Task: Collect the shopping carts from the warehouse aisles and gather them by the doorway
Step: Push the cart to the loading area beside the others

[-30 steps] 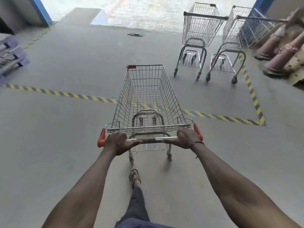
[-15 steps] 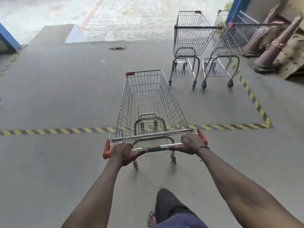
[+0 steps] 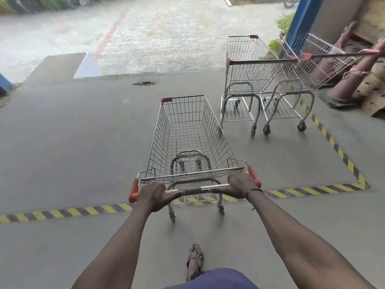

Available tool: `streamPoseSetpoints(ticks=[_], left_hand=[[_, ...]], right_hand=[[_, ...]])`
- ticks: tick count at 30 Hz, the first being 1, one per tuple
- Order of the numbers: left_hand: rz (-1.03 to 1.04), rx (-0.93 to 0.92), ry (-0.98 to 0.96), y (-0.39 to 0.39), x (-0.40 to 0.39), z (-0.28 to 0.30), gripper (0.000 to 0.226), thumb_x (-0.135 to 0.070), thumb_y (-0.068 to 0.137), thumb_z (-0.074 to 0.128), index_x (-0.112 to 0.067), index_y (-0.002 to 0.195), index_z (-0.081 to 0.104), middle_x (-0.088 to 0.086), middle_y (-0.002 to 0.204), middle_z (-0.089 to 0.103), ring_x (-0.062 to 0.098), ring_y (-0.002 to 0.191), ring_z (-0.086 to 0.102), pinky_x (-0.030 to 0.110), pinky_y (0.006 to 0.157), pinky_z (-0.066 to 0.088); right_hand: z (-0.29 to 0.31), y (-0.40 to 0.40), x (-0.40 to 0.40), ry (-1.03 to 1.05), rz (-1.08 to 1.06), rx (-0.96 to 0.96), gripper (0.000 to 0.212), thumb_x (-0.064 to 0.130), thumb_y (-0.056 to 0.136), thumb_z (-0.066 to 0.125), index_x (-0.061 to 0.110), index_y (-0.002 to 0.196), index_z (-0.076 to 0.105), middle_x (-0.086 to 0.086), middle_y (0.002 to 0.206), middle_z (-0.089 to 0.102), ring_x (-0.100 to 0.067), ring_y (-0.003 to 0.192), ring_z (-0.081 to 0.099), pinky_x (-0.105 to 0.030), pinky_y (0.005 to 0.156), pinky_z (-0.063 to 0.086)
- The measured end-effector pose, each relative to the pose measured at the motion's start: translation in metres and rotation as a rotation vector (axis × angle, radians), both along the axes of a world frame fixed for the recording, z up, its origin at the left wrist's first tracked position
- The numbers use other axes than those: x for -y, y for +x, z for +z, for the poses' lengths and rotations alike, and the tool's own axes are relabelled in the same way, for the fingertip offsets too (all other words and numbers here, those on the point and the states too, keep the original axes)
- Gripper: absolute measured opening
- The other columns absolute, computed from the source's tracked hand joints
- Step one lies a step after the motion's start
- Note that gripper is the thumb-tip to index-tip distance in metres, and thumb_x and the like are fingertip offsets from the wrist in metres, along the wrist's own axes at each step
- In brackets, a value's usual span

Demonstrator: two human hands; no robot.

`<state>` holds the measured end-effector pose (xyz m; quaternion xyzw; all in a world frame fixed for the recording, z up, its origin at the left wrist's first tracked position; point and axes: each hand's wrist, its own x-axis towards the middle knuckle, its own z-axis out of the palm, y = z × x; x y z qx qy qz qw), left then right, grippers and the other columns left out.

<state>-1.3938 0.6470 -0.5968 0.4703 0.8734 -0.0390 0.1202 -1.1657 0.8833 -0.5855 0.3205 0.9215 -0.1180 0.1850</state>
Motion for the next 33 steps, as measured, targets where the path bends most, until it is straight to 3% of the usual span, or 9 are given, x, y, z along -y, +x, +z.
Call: streamPoseSetpoints(ticks=[4, 8, 12, 14, 19, 26, 28, 31, 33], left_hand=[[-0.021, 0.033, -0.018, -0.071, -0.047, 0.001, 0.085, -0.101, 0.08, 0.034, -0.019, 0.059, 0.044, -0.001, 0.059, 0.053, 0.019, 0.055, 0.052, 0.036, 0.056, 0.037], [-0.069, 0.013, -0.023, -0.138, -0.095, 0.001, 0.089, -0.103, 0.077, 0.031, -0.018, 0.056, 0.045, -0.001, 0.055, 0.053, 0.019, 0.052, 0.051, 0.035, 0.053, 0.036], [-0.108, -0.028, -0.003, -0.209, -0.148, -0.006, 0.098, -0.108, 0.073, 0.025, -0.015, 0.053, 0.049, -0.001, 0.053, 0.054, 0.02, 0.05, 0.053, 0.033, 0.053, 0.039], [-0.13, -0.036, 0.004, -0.247, -0.178, -0.008, 0.098, -0.107, 0.073, 0.025, -0.015, 0.053, 0.05, -0.001, 0.052, 0.053, 0.021, 0.05, 0.053, 0.034, 0.054, 0.041], [-0.156, -0.024, 0.017, -0.337, -0.255, -0.008, 0.096, -0.105, 0.076, 0.028, -0.015, 0.053, 0.048, 0.001, 0.053, 0.053, 0.023, 0.052, 0.053, 0.037, 0.058, 0.047], [-0.188, -0.001, 0.002, -0.427, -0.354, -0.002, 0.094, -0.104, 0.076, 0.029, -0.015, 0.053, 0.047, 0.002, 0.051, 0.053, 0.018, 0.048, 0.051, 0.035, 0.051, 0.035], [-0.202, 0.0, -0.011, -0.447, -0.38, 0.001, 0.095, -0.103, 0.077, 0.03, -0.014, 0.056, 0.055, 0.003, 0.052, 0.054, 0.021, 0.049, 0.053, 0.036, 0.052, 0.032], [-0.207, 0.029, 0.018, -0.477, -0.42, 0.003, 0.094, -0.095, 0.083, 0.042, -0.006, 0.078, 0.069, 0.006, 0.054, 0.054, 0.029, 0.054, 0.054, 0.038, 0.055, 0.039], [-0.212, 0.012, -0.003, -0.495, -0.445, 0.003, 0.094, -0.098, 0.08, 0.036, -0.01, 0.068, 0.065, 0.005, 0.056, 0.054, 0.031, 0.058, 0.059, 0.04, 0.057, 0.047]], right_hand=[[-0.001, -0.065, -0.041, -0.013, -0.022, -0.01, 0.096, 0.111, 0.066, 0.031, 0.017, 0.067, 0.056, 0.001, 0.073, 0.06, -0.023, 0.076, 0.062, -0.039, 0.076, 0.046], [-0.008, -0.125, -0.084, -0.007, -0.033, -0.021, 0.098, 0.111, 0.067, 0.033, 0.016, 0.066, 0.061, -0.001, 0.072, 0.064, -0.023, 0.072, 0.063, -0.038, 0.071, 0.045], [-0.01, -0.186, -0.129, -0.01, -0.048, -0.027, 0.098, 0.113, 0.064, 0.027, 0.018, 0.066, 0.056, 0.0, 0.075, 0.063, -0.023, 0.076, 0.063, -0.044, 0.084, 0.052], [-0.01, -0.219, -0.153, -0.013, -0.061, -0.027, 0.1, 0.113, 0.062, 0.023, 0.019, 0.067, 0.056, 0.001, 0.075, 0.062, -0.023, 0.076, 0.064, -0.043, 0.082, 0.054], [-0.017, -0.299, -0.218, -0.008, -0.122, -0.055, 0.121, 0.119, 0.043, 0.0, 0.017, 0.067, 0.06, 0.0, 0.073, 0.065, -0.018, 0.07, 0.063, -0.043, 0.085, 0.055], [-0.021, -0.387, -0.313, 0.065, -0.19, 0.014, 0.108, 0.119, 0.055, 0.015, 0.022, 0.068, 0.062, 0.005, 0.071, 0.06, -0.022, 0.075, 0.059, -0.059, 0.115, 0.038], [-0.025, -0.407, -0.338, 0.069, -0.186, 0.027, 0.108, 0.12, 0.054, 0.012, 0.024, 0.068, 0.06, 0.003, 0.074, 0.062, -0.023, 0.077, 0.059, -0.061, 0.113, 0.042], [-0.029, -0.437, -0.378, 0.066, -0.189, 0.022, 0.11, 0.12, 0.053, 0.012, 0.023, 0.069, 0.062, 0.001, 0.078, 0.067, -0.023, 0.078, 0.061, -0.059, 0.109, 0.045], [-0.032, -0.455, -0.403, 0.07, -0.195, 0.02, 0.111, 0.12, 0.053, 0.014, 0.022, 0.07, 0.064, 0.001, 0.077, 0.068, -0.022, 0.076, 0.063, -0.058, 0.107, 0.046]])
